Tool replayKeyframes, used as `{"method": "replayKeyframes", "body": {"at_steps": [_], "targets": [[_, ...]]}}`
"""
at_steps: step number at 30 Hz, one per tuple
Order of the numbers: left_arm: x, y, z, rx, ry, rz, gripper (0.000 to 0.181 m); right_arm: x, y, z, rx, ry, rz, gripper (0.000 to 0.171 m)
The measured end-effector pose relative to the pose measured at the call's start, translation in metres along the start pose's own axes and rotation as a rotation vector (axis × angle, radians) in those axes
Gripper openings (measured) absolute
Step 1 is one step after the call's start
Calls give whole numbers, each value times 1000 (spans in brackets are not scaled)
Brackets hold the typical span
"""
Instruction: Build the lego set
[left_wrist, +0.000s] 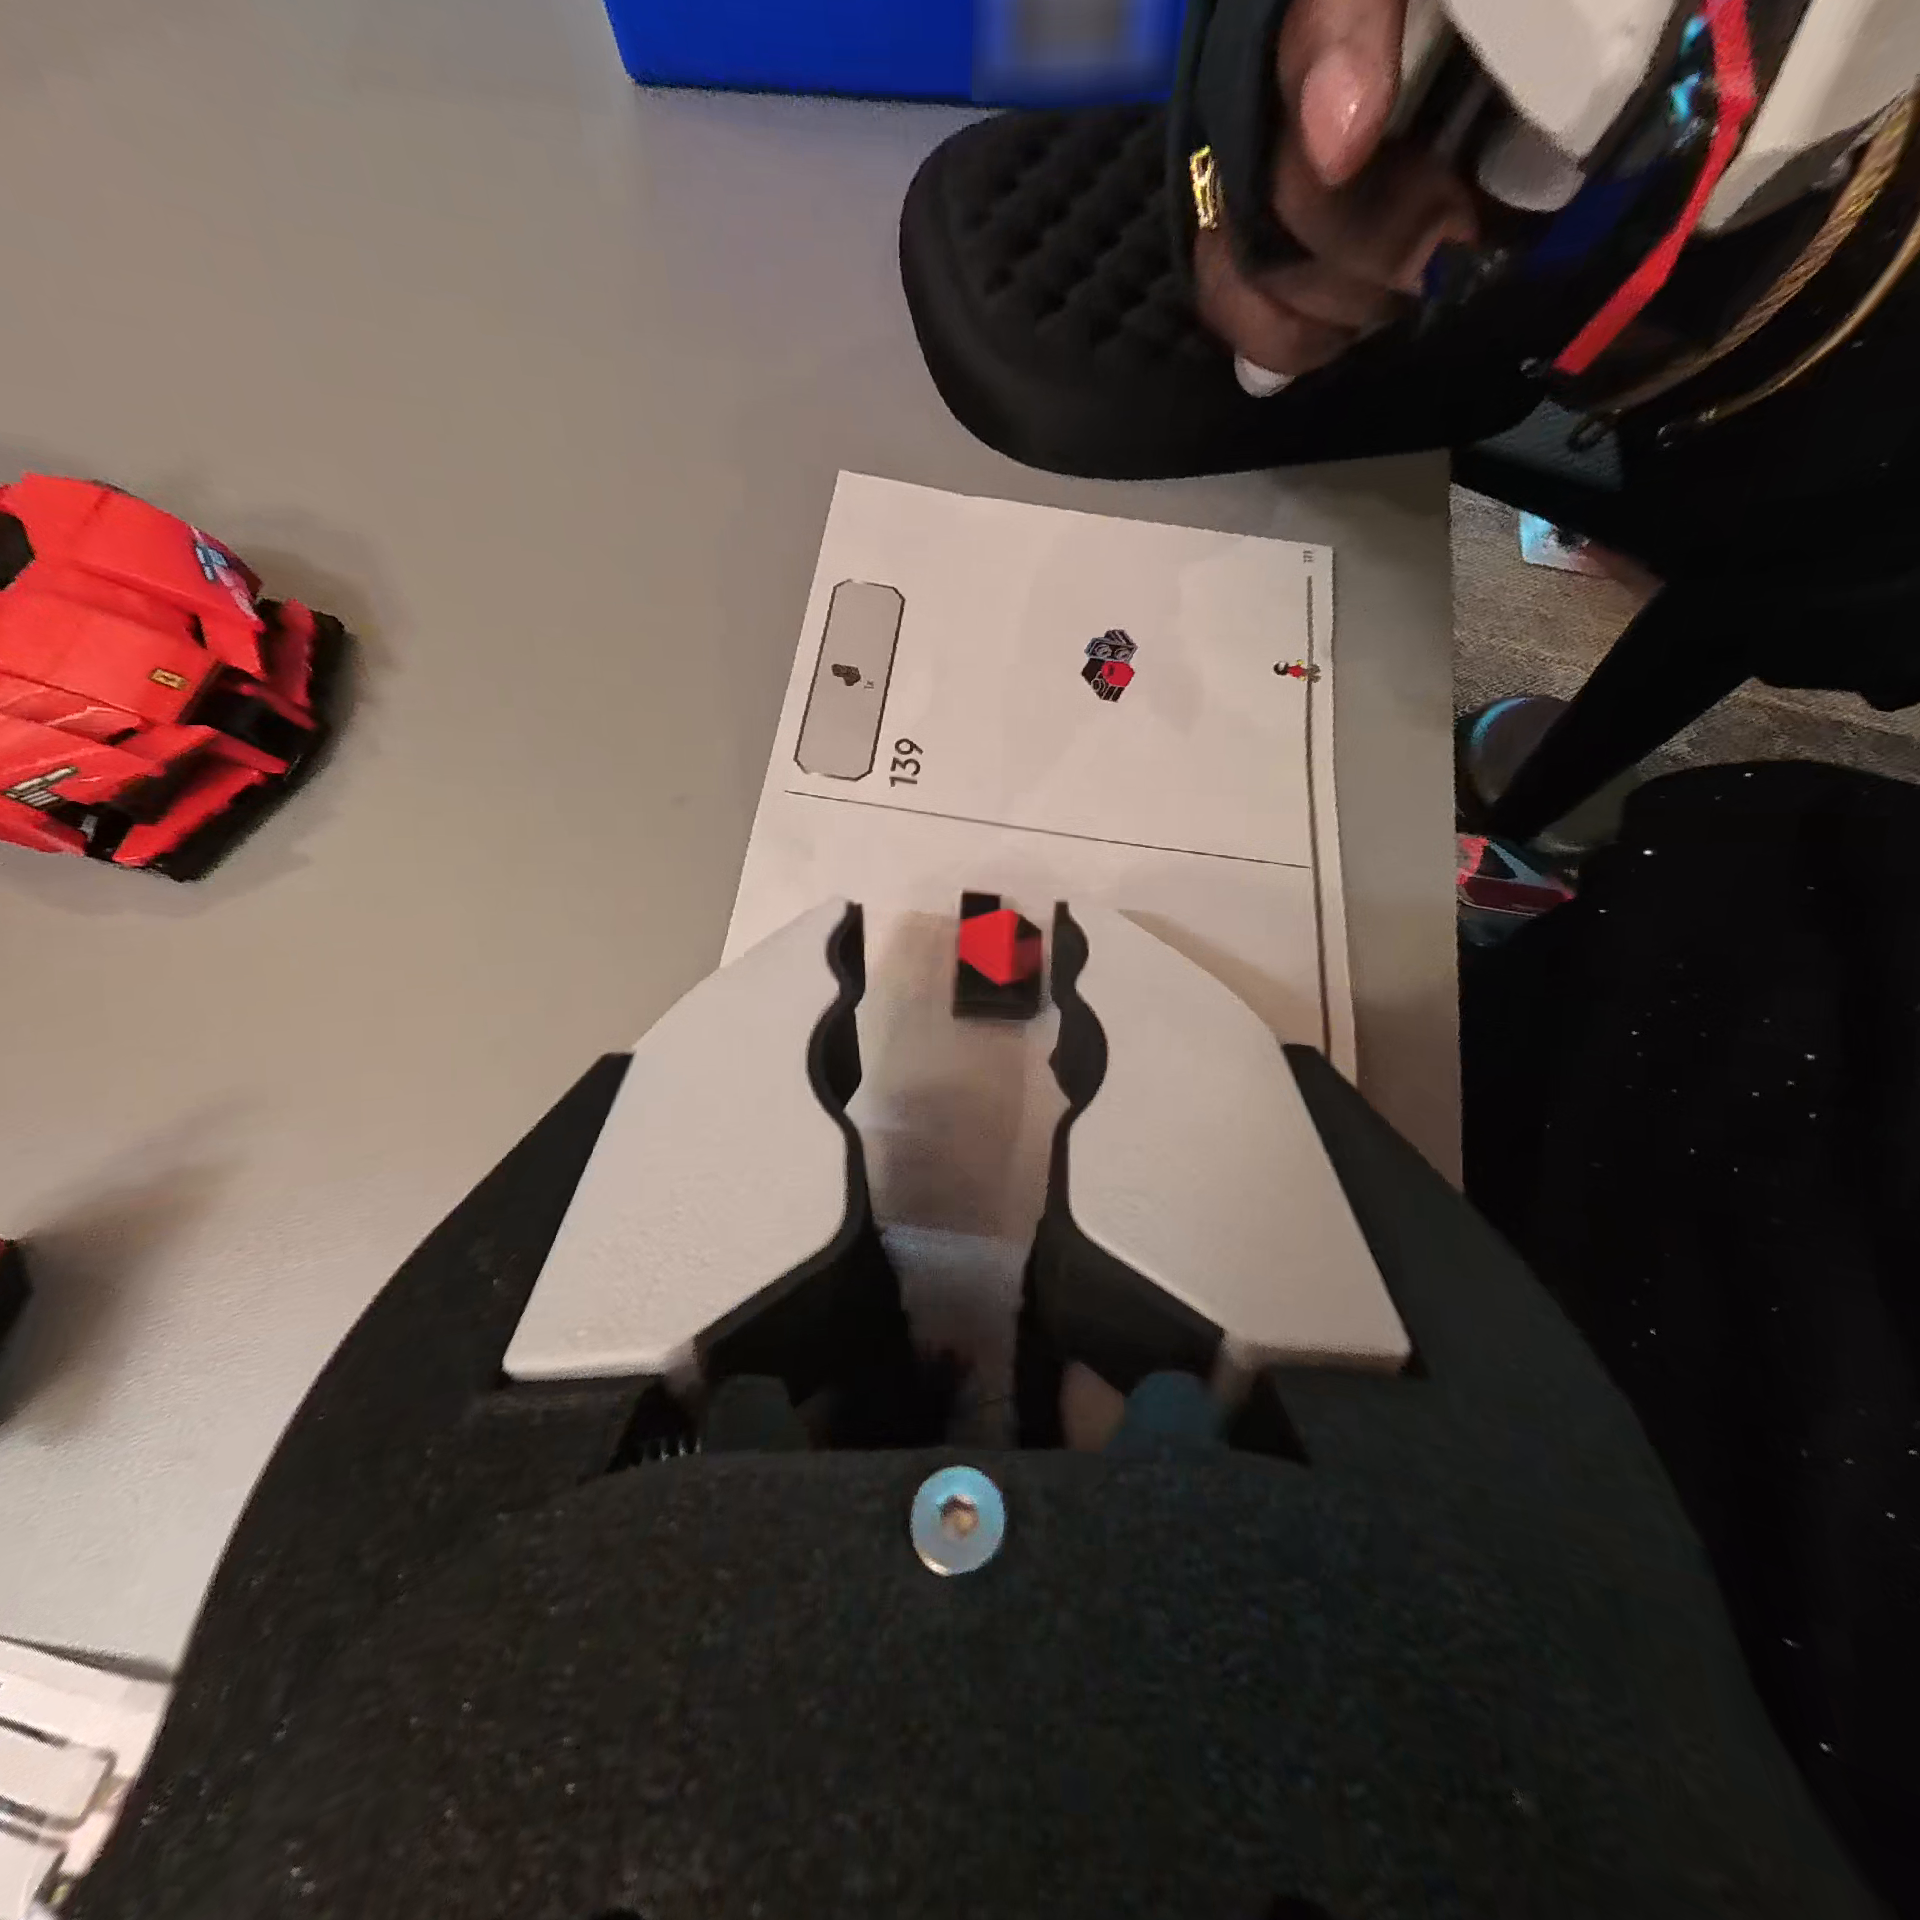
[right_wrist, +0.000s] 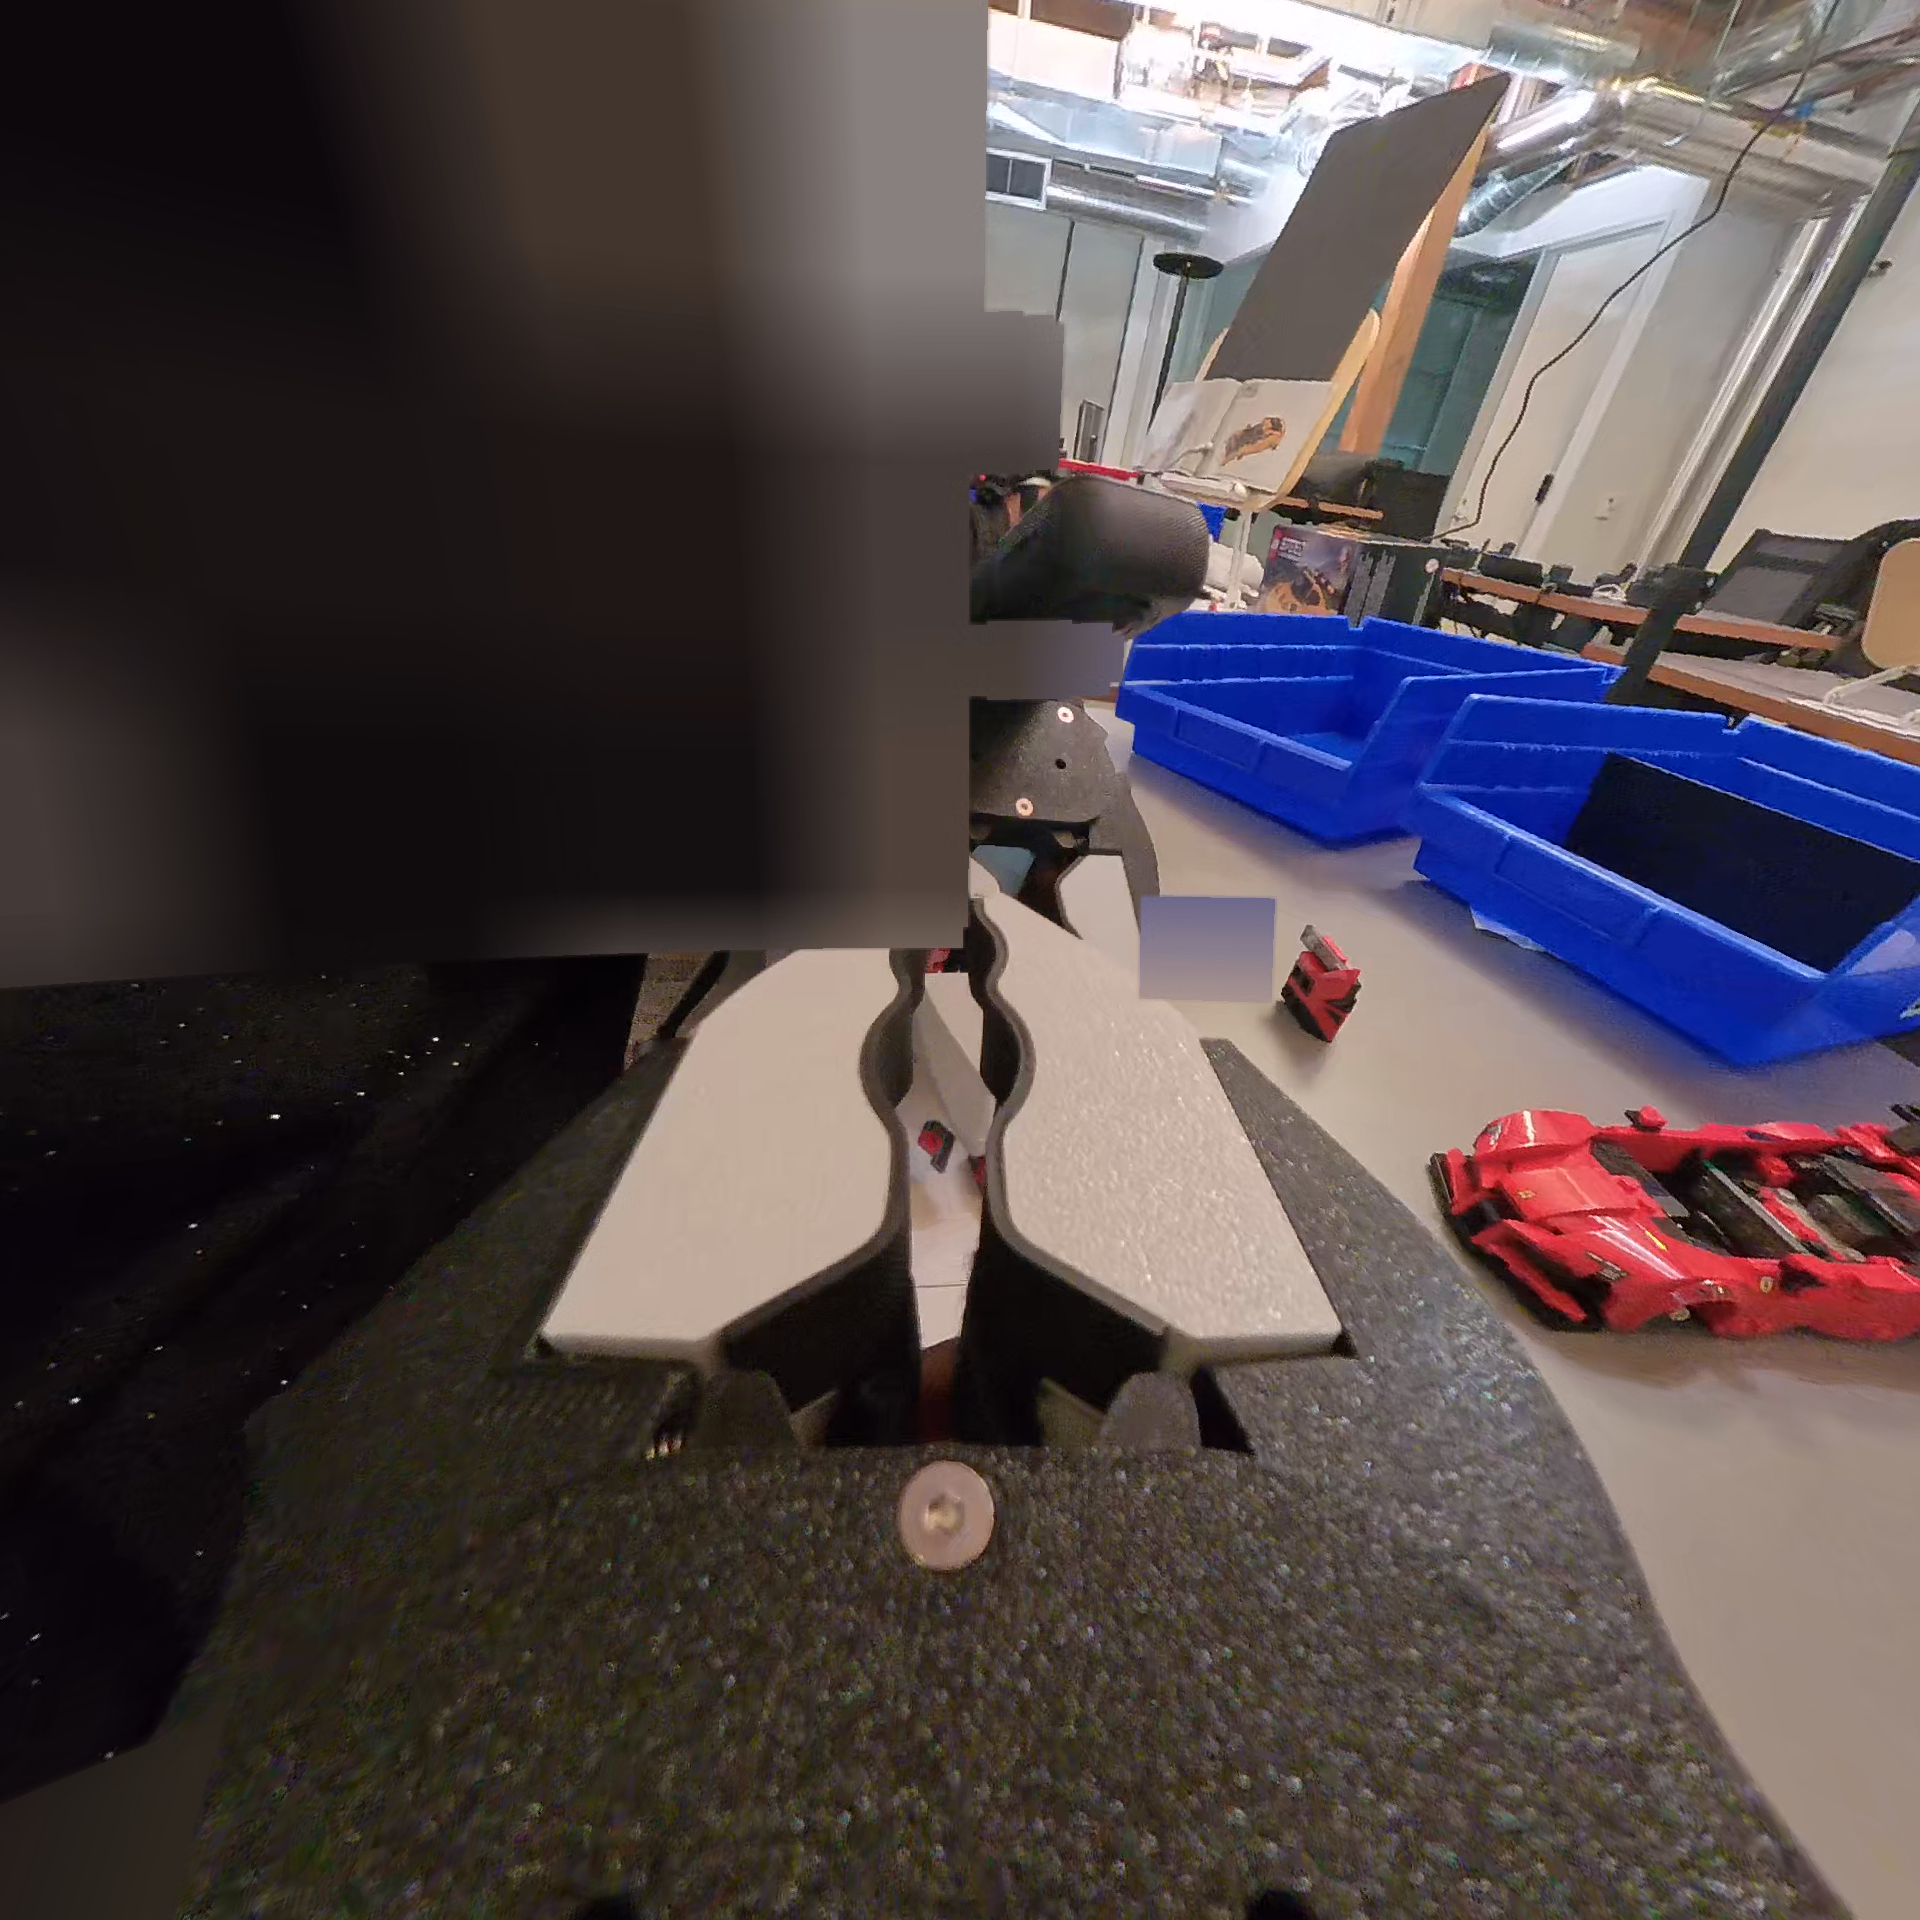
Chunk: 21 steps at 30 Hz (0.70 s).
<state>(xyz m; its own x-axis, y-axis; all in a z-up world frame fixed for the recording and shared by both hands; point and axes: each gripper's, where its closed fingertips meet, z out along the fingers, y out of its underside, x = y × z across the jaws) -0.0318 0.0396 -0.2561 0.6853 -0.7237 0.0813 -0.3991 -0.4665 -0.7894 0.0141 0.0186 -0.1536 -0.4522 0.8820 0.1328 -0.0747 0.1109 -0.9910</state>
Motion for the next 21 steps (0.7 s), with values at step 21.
{"method": "replayKeyframes", "body": {"at_steps": [21], "targets": [[120,-99,-80,689,736,113,9,-60,-48,2,353,-492,232,7]]}}
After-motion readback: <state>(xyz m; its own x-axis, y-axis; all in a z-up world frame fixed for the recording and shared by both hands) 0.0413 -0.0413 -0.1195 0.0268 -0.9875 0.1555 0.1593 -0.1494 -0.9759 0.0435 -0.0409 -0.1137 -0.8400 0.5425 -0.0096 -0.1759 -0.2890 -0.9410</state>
